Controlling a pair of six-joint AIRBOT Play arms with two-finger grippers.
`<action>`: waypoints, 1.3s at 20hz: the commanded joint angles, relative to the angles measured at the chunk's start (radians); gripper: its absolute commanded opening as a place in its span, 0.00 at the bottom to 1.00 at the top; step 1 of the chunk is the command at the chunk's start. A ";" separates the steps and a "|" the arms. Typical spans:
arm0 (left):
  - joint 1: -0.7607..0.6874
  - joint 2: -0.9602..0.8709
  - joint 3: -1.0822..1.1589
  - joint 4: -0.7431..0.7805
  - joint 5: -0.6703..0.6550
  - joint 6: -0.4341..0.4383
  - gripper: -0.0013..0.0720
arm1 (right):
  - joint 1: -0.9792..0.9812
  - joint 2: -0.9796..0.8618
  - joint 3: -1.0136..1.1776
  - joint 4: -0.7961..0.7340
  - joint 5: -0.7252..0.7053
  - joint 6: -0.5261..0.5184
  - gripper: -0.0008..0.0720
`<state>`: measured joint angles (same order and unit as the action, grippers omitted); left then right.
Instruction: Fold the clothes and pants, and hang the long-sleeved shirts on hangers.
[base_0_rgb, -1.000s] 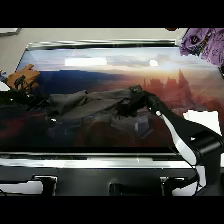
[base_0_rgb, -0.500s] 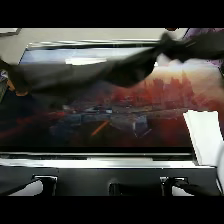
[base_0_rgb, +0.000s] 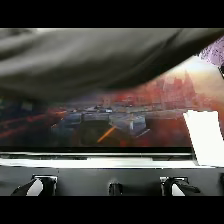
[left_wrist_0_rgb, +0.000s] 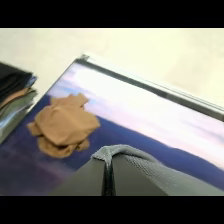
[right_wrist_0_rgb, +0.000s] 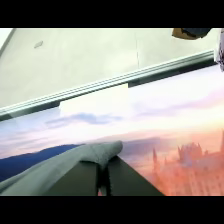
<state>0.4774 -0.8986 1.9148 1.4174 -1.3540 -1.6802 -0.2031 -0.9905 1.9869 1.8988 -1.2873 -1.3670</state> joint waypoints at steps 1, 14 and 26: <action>0.007 -0.005 -0.064 -0.010 -0.044 -0.005 0.05 | -0.007 -0.079 0.004 0.043 -0.029 0.023 0.06; -0.187 -0.638 -0.539 -0.137 0.413 0.056 0.05 | 0.322 -0.903 -0.010 0.001 0.176 0.084 0.06; 0.001 -0.330 -0.813 -0.336 0.140 -0.016 0.70 | 0.332 -0.880 -0.009 -0.057 0.051 0.084 0.06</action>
<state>0.4328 -1.3720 1.2594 1.1778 -1.1408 -1.6588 0.1280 -1.8877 1.9770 1.8648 -1.1782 -1.2713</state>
